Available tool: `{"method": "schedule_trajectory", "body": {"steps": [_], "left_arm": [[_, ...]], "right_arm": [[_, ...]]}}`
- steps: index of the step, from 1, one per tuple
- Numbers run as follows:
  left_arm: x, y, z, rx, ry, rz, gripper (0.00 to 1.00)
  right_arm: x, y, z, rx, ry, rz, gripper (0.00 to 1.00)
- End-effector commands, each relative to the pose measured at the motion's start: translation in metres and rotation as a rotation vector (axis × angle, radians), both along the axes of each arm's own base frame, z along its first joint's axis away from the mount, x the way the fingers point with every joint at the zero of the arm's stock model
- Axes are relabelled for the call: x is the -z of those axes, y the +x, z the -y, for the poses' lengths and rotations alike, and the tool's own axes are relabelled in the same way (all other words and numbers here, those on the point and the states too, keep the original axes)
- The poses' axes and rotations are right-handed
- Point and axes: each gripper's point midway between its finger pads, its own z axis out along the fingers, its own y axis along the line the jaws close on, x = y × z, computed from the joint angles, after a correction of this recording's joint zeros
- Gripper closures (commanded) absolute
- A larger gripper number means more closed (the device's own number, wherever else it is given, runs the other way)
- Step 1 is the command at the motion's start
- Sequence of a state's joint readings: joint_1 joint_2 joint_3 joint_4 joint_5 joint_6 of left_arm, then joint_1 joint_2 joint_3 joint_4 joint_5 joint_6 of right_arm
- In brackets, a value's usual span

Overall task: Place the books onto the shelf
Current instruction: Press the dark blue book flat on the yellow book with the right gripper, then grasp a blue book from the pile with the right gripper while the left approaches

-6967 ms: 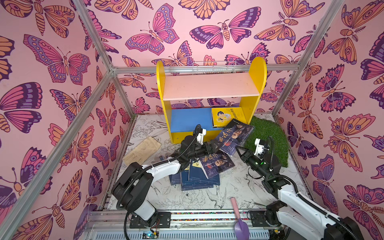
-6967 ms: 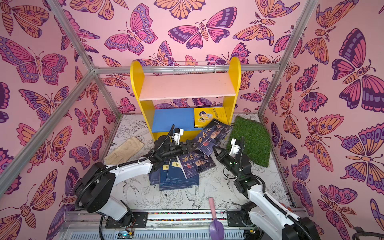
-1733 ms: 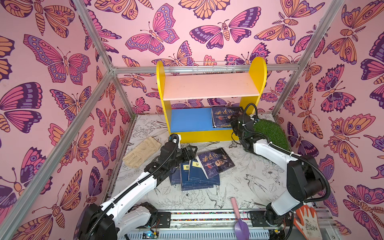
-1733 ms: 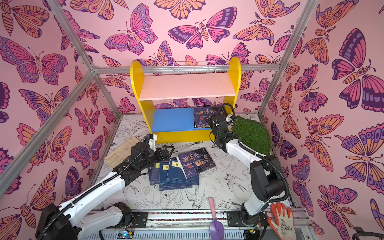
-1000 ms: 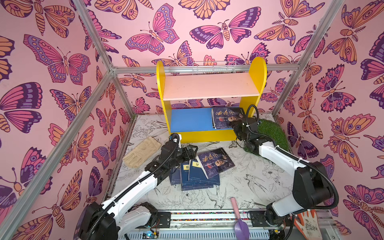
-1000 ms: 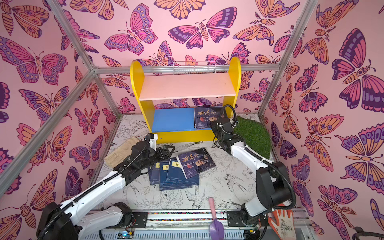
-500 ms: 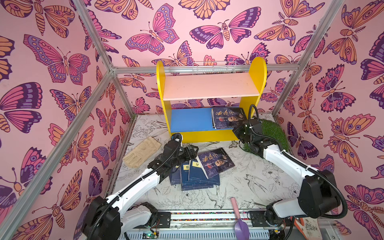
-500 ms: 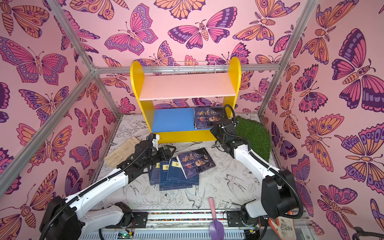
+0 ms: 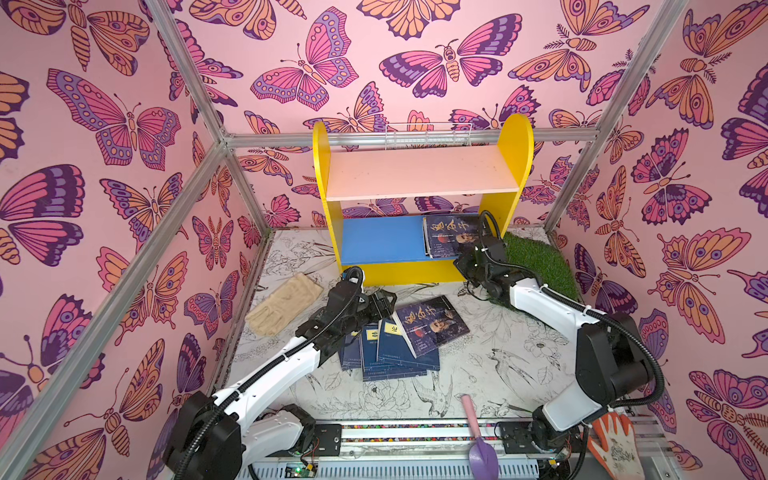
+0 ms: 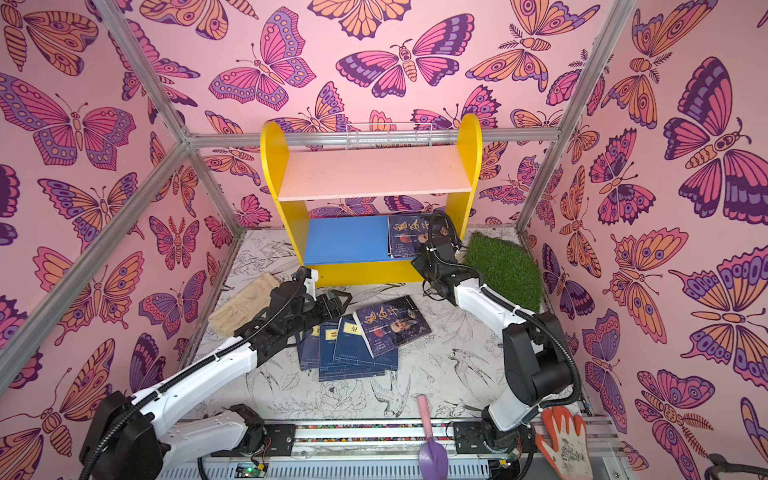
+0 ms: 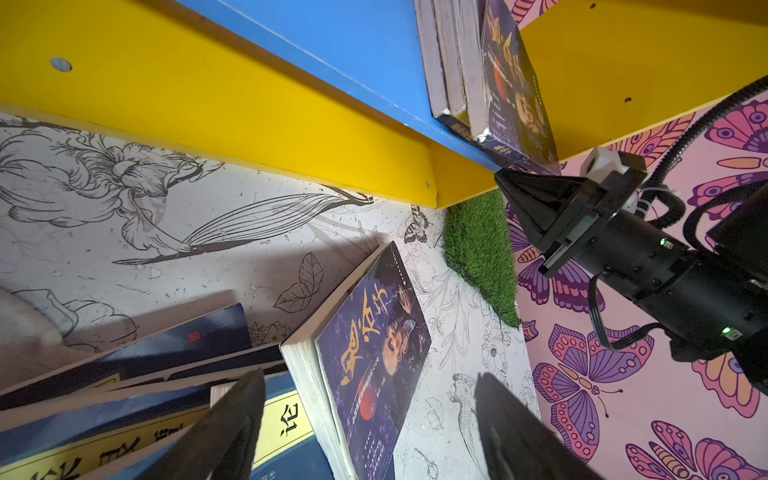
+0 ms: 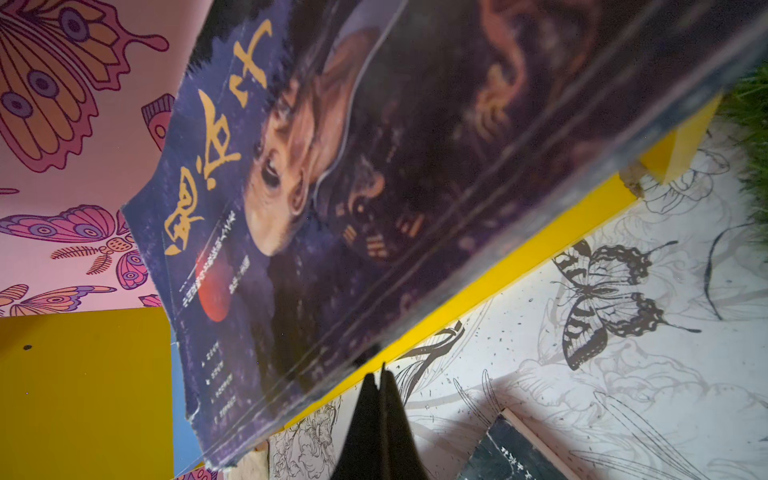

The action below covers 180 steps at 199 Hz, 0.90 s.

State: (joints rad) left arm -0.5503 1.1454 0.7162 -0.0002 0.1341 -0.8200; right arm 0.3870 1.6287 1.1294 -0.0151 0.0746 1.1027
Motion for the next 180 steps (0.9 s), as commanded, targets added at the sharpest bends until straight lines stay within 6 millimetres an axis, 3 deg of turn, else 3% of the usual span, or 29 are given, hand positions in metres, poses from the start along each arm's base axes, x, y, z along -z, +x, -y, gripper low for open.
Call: {"method": "schedule_trajectory", "body": {"steps": [1,120,159,180], "left_arm": [[0.004,-0.002,-0.004,-0.008,0.011,-0.003,0.19],[0.007,-0.004,-0.004,0.012,0.039,-0.001,0.19],[0.009,-0.003,-0.001,0.031,0.052,-0.004,0.19],[0.011,-0.004,0.001,0.036,0.067,-0.011,0.18]], "right_arm": [[-0.013,0.010,-0.003,0.012,0.005,0.031,1.00],[-0.018,0.034,0.006,0.038,-0.056,0.049,1.00],[-0.024,0.023,0.005,-0.005,-0.063,0.075,0.99],[-0.024,0.000,0.003,-0.087,-0.076,0.087,0.92]]}}
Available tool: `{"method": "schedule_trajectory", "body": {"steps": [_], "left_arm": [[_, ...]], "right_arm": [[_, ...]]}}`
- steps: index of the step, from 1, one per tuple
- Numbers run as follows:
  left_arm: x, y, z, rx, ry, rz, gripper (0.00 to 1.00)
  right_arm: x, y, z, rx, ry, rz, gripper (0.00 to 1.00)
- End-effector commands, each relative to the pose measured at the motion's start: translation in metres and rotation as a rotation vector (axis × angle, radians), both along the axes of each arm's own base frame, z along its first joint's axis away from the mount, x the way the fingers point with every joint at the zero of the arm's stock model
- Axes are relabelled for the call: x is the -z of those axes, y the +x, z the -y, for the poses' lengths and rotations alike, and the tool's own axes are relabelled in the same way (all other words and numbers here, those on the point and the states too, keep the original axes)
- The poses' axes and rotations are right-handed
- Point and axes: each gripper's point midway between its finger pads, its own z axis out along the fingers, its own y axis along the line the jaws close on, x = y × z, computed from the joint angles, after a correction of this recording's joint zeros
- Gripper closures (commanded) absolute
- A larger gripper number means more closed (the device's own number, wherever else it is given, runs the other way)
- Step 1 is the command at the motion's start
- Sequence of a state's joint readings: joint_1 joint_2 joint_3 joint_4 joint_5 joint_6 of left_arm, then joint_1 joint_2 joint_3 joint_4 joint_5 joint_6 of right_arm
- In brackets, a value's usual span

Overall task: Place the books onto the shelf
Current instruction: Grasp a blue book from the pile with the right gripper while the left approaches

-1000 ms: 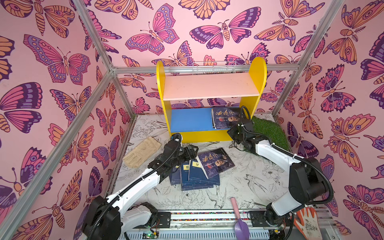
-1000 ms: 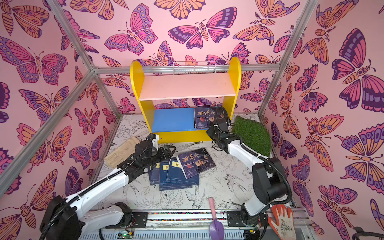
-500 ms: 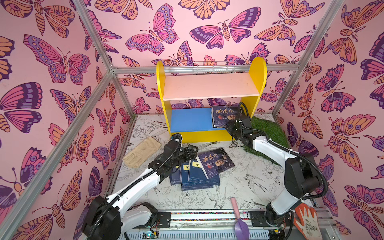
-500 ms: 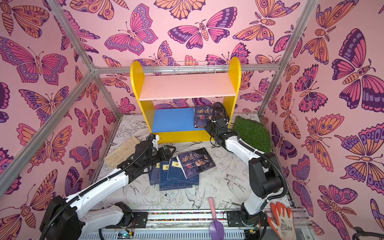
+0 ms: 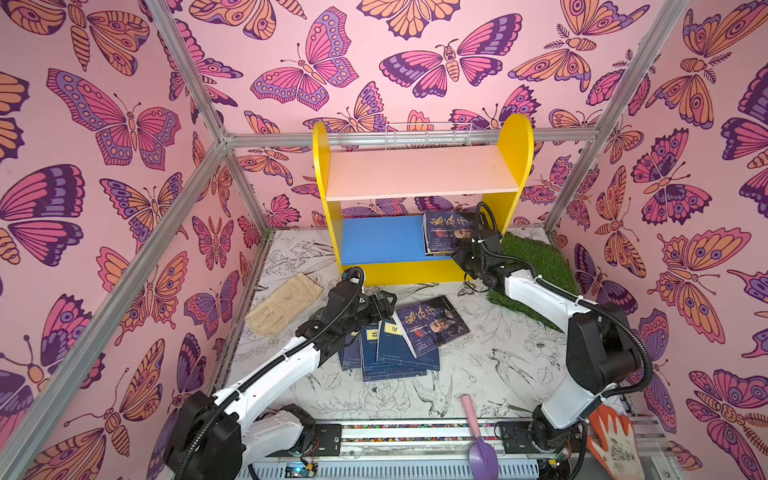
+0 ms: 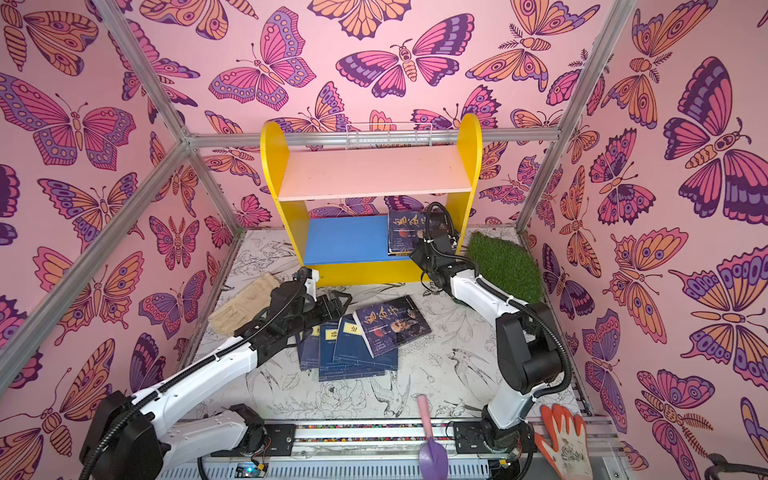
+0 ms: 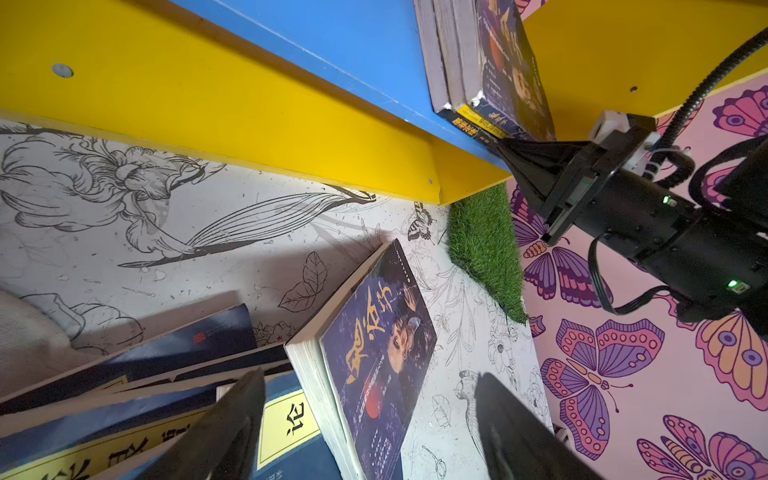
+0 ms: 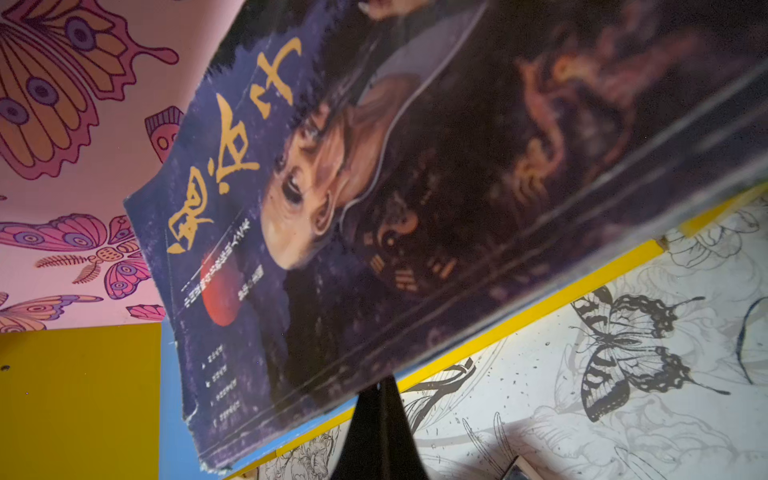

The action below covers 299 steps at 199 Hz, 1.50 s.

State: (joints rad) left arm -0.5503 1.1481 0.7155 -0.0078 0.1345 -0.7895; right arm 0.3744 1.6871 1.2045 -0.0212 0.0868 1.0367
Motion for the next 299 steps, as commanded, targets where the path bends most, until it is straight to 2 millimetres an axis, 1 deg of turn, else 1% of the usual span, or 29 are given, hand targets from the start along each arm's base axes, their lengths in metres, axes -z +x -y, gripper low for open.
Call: {"method": "schedule_trajectory", "body": {"steps": [1,2,4,7,21,24,32,35,48,50,56,58,60,66,87,98,110,136,152,166,172,193,233,247,254,258,281,290,299], "left_arm": [[0.009,-0.003,0.001,0.021,0.042,-0.019,0.19],[0.008,-0.002,0.001,0.020,0.043,-0.019,0.19],[0.010,-0.003,0.001,0.021,0.046,-0.022,0.19],[0.011,-0.003,0.001,0.022,0.051,-0.025,0.19],[0.015,-0.003,0.004,0.028,0.068,-0.038,0.19],[0.017,-0.003,0.004,0.030,0.073,-0.042,0.18],[0.020,-0.003,0.007,0.040,0.082,-0.050,0.19],[0.021,-0.003,0.008,0.040,0.085,-0.052,0.19],[0.025,-0.001,0.013,0.057,0.104,-0.061,0.18],[0.026,-0.001,0.015,0.060,0.106,-0.061,0.18],[0.024,0.000,0.017,0.069,0.110,-0.055,0.18],[0.033,0.001,0.019,0.072,0.126,-0.077,0.18],[0.037,0.002,0.020,0.074,0.133,-0.086,0.18],[0.039,0.005,0.023,0.084,0.143,-0.089,0.18],[0.048,0.018,0.033,0.114,0.186,-0.100,0.18],[0.055,0.026,0.039,0.124,0.216,-0.109,0.18],[0.061,0.035,0.044,0.140,0.250,-0.119,0.18],[0.081,0.046,0.055,0.166,0.317,-0.149,0.20],[0.092,0.047,0.060,0.177,0.352,-0.165,0.25],[0.103,0.042,0.062,0.193,0.377,-0.184,0.28],[0.106,0.040,0.063,0.198,0.384,-0.191,0.30],[0.119,0.030,0.064,0.217,0.402,-0.215,0.37],[0.139,0.015,0.066,0.246,0.414,-0.270,0.41],[0.144,0.012,0.066,0.251,0.421,-0.281,0.41],[0.145,0.012,0.066,0.252,0.422,-0.284,0.41],[0.145,0.011,0.067,0.254,0.421,-0.282,0.41],[0.146,0.010,0.068,0.268,0.422,-0.284,0.42],[0.145,0.010,0.069,0.272,0.421,-0.280,0.41],[0.144,0.011,0.070,0.275,0.420,-0.274,0.41]], "right_arm": [[-0.017,-0.021,0.002,-0.078,-0.022,0.055,0.92],[-0.014,-0.022,0.002,-0.084,-0.026,0.047,0.91],[-0.020,-0.027,0.003,-0.094,-0.023,0.061,0.90],[-0.020,-0.031,0.002,-0.105,-0.023,0.061,0.89],[-0.011,-0.057,-0.001,-0.195,-0.030,0.045,0.76],[-0.006,-0.066,-0.002,-0.221,-0.032,0.032,0.72],[0.001,-0.082,-0.005,-0.276,-0.030,0.012,0.65],[0.007,-0.091,-0.007,-0.304,-0.026,-0.005,0.63],[0.021,-0.123,-0.015,-0.429,-0.007,-0.042,0.54],[0.026,-0.132,-0.017,-0.457,-0.001,-0.057,0.52],[0.033,-0.145,-0.021,-0.508,0.014,-0.079,0.50],[0.035,-0.150,-0.022,-0.530,0.019,-0.084,0.49],[0.038,-0.155,-0.023,-0.548,0.020,-0.093,0.48],[0.048,-0.173,-0.028,-0.620,0.045,-0.125,0.45],[0.072,-0.214,-0.042,-0.773,0.151,-0.224,0.38],[0.083,-0.229,-0.047,-0.819,0.213,-0.274,0.36],[0.094,-0.236,-0.051,-0.842,0.261,-0.313,0.35],[0.115,-0.241,-0.056,-0.869,0.299,-0.376,0.34],[0.127,-0.239,-0.059,-0.870,0.318,-0.421,0.35],[0.132,-0.233,-0.060,-0.853,0.325,-0.420,0.37],[0.141,-0.232,-0.060,-0.841,0.329,-0.439,0.37],[0.144,-0.220,-0.061,-0.803,0.341,-0.408,0.40],[0.131,-0.192,-0.059,-0.699,0.352,-0.268,0.43],[0.120,-0.181,-0.056,-0.660,0.353,-0.193,0.46],[0.120,-0.178,-0.054,-0.633,0.349,-0.171,0.47],[0.109,-0.174,-0.052,-0.622,0.349,-0.127,0.48],[0.091,-0.163,-0.046,-0.569,0.330,-0.028,0.58],[0.084,-0.161,-0.046,-0.569,0.326,-0.002,0.64],[0.077,-0.160,-0.047,-0.577,0.322,0.021,0.73]]}}
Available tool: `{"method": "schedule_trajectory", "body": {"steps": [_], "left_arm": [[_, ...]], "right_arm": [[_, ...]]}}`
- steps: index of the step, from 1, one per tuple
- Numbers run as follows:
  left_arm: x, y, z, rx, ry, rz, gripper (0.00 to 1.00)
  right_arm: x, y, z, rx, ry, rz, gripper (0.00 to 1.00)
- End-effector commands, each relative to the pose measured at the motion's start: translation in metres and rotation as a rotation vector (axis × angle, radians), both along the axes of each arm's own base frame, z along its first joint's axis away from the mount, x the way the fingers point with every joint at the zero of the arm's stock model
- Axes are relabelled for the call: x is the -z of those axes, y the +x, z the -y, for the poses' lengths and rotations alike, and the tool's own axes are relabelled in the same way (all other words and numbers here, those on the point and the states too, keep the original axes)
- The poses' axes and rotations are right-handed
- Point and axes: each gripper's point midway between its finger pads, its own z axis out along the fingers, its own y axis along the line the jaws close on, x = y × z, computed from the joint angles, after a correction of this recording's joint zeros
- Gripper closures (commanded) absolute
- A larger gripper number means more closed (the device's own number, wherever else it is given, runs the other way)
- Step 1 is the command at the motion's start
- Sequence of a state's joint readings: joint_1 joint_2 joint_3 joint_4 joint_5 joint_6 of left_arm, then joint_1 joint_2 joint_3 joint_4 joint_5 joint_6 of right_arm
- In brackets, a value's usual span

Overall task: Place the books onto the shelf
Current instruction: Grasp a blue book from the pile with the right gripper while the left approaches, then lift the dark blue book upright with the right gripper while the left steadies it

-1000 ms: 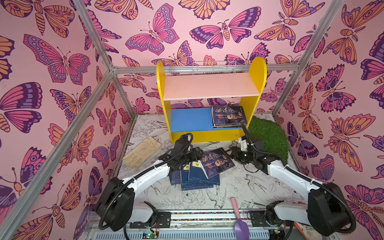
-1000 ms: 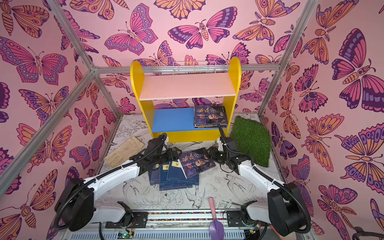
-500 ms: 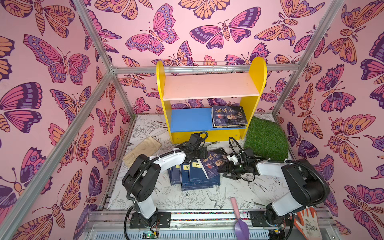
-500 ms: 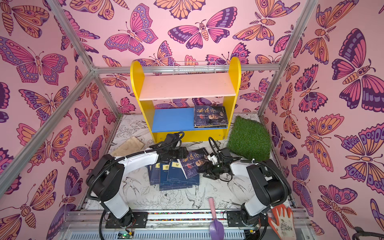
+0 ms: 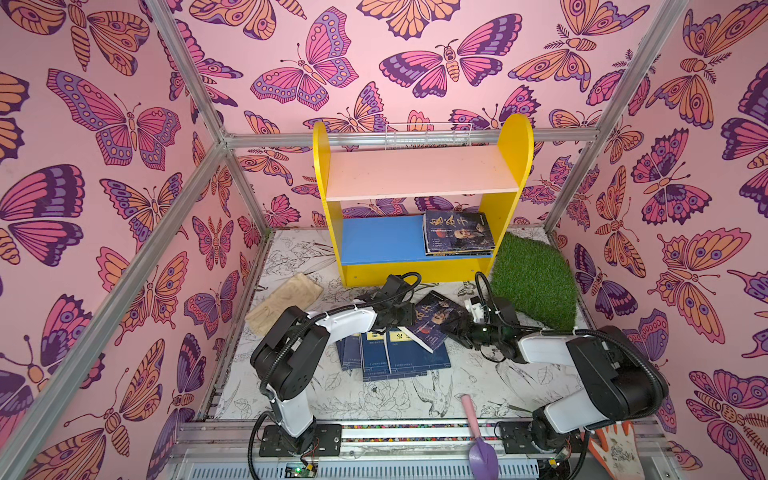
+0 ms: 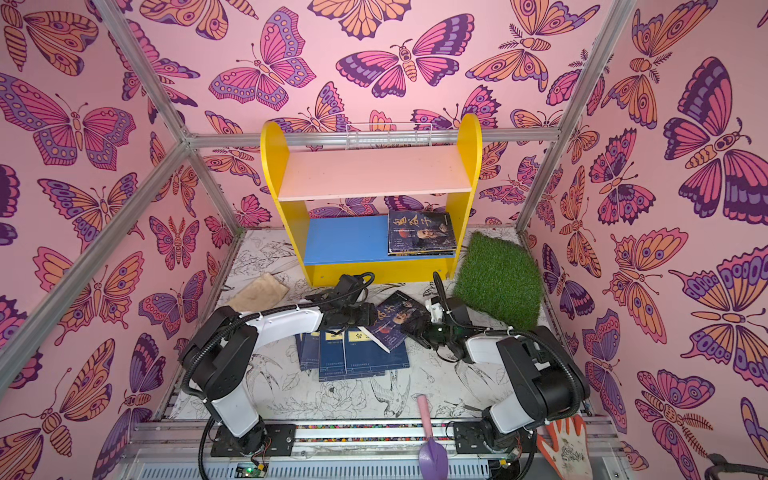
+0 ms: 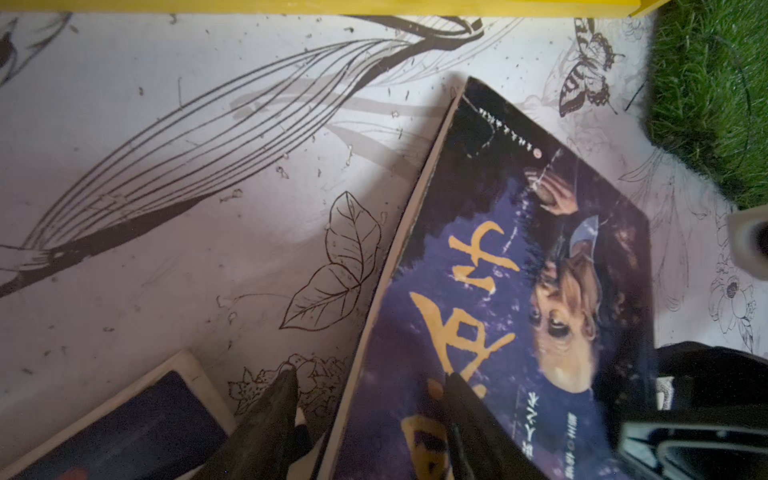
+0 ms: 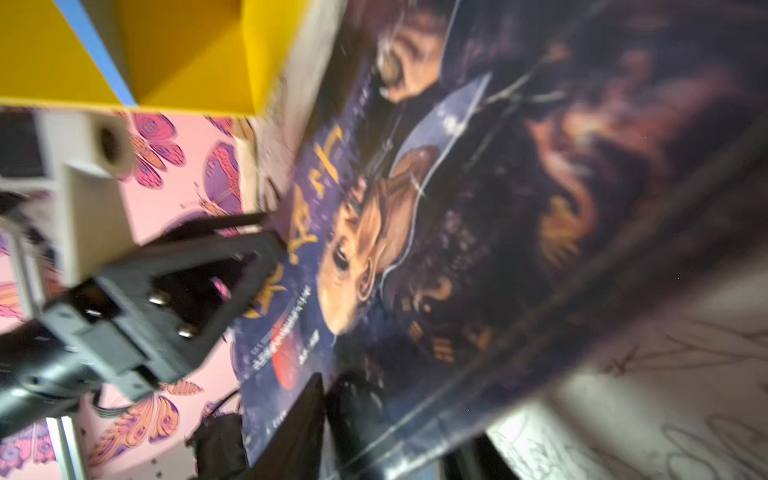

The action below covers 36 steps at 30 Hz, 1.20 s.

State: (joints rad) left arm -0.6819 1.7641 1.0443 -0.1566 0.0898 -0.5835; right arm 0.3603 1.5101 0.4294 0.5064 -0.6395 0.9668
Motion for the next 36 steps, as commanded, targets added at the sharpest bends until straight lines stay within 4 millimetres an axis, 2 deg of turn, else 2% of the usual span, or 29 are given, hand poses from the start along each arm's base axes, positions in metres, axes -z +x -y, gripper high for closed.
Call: {"method": "schedule_trajectory", "body": {"steps": [1,3,5,7,9,14,17,20,23,25,29,30,36], "left_arm": [[0.015,-0.013,-0.002,0.035,0.035,-0.046,0.41],[0.011,-0.010,-0.001,0.038,0.031,-0.032,0.40],[0.002,-0.004,-0.001,0.028,0.024,-0.010,0.38],[-0.012,0.002,-0.002,0.010,0.000,0.016,0.32],[-0.033,0.010,-0.006,-0.025,-0.058,0.040,0.25],[-0.099,0.015,-0.018,-0.107,-0.300,0.117,0.14],[-0.129,0.005,-0.022,-0.115,-0.432,0.151,0.08],[-0.151,-0.008,-0.015,-0.079,-0.576,0.164,0.01],[-0.167,-0.020,-0.004,-0.031,-0.731,0.156,0.00],[-0.173,-0.020,-0.001,-0.006,-0.786,0.215,0.00],[-0.187,-0.023,0.009,0.058,-0.872,0.326,0.00],[-0.191,-0.032,0.016,0.046,-0.965,0.214,0.00],[-0.198,-0.040,0.039,0.115,-1.038,0.195,0.00]], "right_arm": [[-0.043,0.029,0.000,0.069,0.049,0.181,0.74],[-0.050,0.030,-0.001,0.061,0.058,0.206,0.87],[-0.054,0.029,-0.001,0.056,0.061,0.217,0.95],[-0.058,0.027,-0.001,0.057,0.067,0.233,1.00],[-0.067,0.024,0.001,0.062,0.081,0.266,1.00],[-0.118,0.010,0.003,0.050,0.175,0.420,1.00],[-0.150,0.001,0.008,0.052,0.189,0.508,1.00],[-0.179,-0.001,0.019,0.105,0.161,0.588,1.00],[-0.207,0.000,0.032,0.185,0.161,0.682,1.00],[-0.222,0.004,0.038,0.243,0.176,0.720,1.00],[-0.237,0.016,0.048,0.365,0.173,0.765,1.00],[-0.239,0.019,0.049,0.386,0.170,0.768,1.00],[-0.254,0.029,0.030,0.387,0.204,0.789,1.00]]}}
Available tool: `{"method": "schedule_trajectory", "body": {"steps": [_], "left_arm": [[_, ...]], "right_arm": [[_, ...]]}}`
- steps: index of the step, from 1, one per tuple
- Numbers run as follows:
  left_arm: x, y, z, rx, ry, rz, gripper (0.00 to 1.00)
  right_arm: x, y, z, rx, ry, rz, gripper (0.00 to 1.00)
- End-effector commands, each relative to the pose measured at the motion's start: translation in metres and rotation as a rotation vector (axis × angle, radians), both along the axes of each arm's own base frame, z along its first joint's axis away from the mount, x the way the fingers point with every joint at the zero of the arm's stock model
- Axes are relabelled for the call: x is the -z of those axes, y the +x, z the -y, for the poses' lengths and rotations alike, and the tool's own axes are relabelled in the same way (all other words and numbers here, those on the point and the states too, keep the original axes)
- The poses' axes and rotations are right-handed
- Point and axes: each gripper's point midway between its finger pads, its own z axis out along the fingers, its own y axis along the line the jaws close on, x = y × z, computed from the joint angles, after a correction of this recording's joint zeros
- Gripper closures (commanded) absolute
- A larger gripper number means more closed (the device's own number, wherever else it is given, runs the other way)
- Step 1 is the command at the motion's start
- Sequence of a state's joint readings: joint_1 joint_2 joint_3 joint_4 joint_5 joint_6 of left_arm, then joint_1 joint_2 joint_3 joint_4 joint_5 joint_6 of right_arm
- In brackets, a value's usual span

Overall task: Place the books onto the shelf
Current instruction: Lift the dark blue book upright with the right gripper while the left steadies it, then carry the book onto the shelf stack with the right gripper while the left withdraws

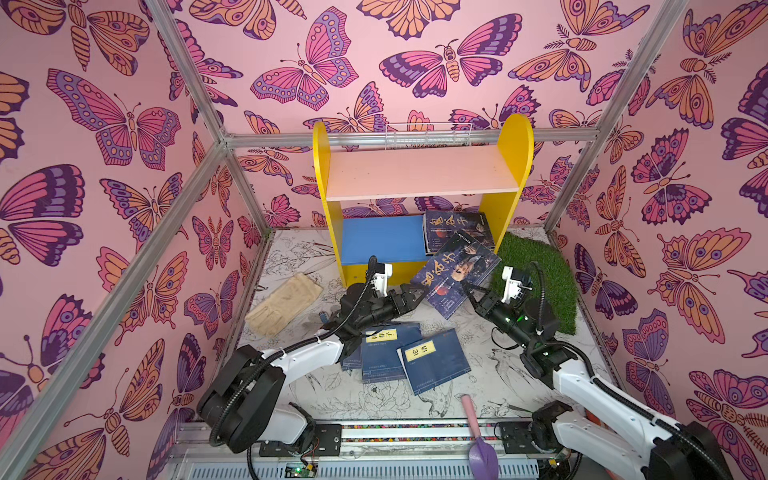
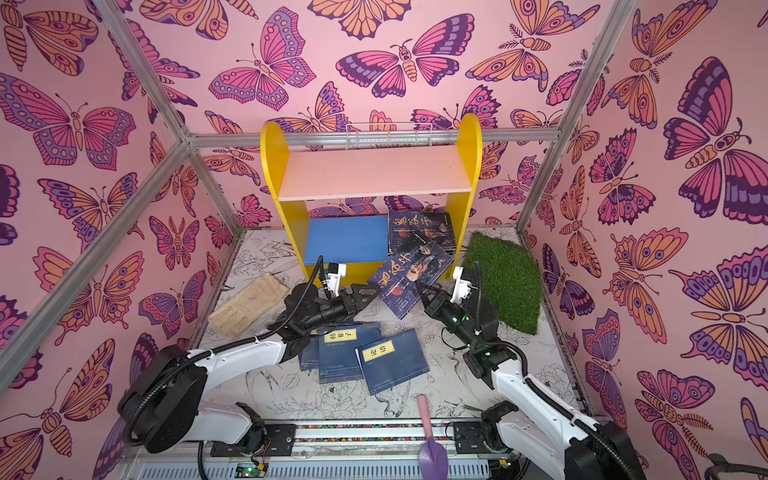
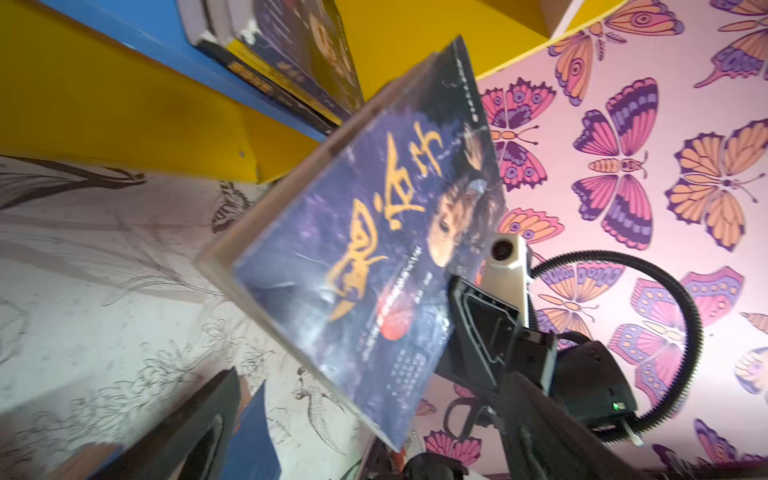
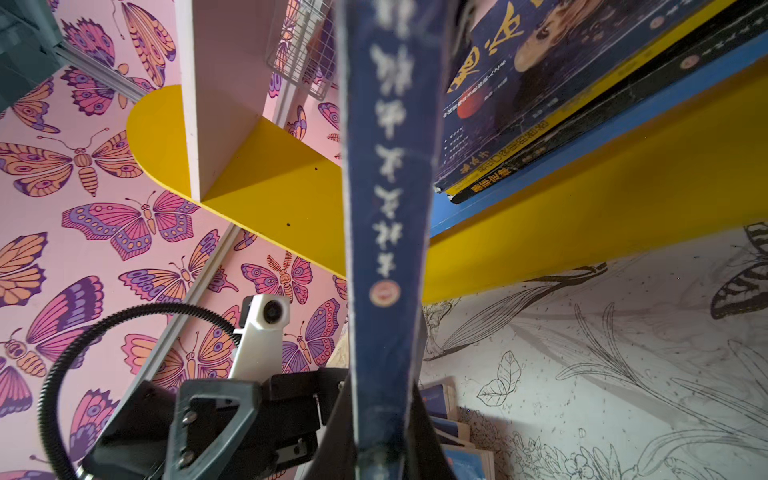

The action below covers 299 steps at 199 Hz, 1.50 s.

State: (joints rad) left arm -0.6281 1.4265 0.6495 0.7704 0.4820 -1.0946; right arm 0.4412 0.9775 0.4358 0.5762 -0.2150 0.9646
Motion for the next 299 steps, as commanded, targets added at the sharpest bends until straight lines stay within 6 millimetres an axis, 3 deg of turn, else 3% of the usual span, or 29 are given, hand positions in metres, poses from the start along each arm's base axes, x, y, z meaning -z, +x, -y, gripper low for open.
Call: {"method": "schedule_trajectory", "body": {"steps": [1,86,104,133,156,185,197,205,222,237,299], "left_arm": [[-0.026,-0.008,0.015,0.077,-0.106,0.053,0.00],[-0.019,-0.006,0.021,0.094,-0.093,0.023,0.04],[-0.022,-0.005,0.022,0.097,-0.095,0.032,0.06],[-0.033,0.003,0.028,0.099,-0.088,0.057,0.18],[-0.051,0.009,0.029,0.082,-0.094,0.102,0.37],[-0.063,0.016,0.025,0.053,-0.079,0.117,0.85],[-0.065,0.016,0.022,0.040,-0.068,0.122,1.00],[-0.065,0.016,0.019,0.032,-0.058,0.126,1.00],[-0.063,0.011,0.014,0.039,-0.032,0.132,1.00],[-0.066,0.003,0.013,0.078,-0.032,0.145,1.00],[-0.081,-0.024,0.015,0.246,-0.048,0.186,1.00]], "right_arm": [[-0.070,0.006,-0.005,0.038,0.101,0.198,1.00],[-0.110,0.007,-0.018,0.044,0.136,0.287,1.00],[-0.109,0.007,-0.022,0.029,0.150,0.277,1.00],[-0.094,0.004,-0.038,-0.005,0.166,0.238,1.00],[-0.083,0.003,-0.049,-0.022,0.169,0.208,1.00],[-0.067,0.005,-0.050,-0.011,0.155,0.160,1.00],[-0.058,0.005,-0.047,0.001,0.130,0.131,1.00],[-0.052,0.005,-0.046,0.007,0.111,0.110,0.95],[-0.044,0.001,-0.041,0.016,0.094,0.087,0.70],[-0.042,-0.002,-0.035,0.030,0.103,0.092,0.59],[-0.042,-0.002,-0.005,0.099,0.150,0.101,0.57]]}}
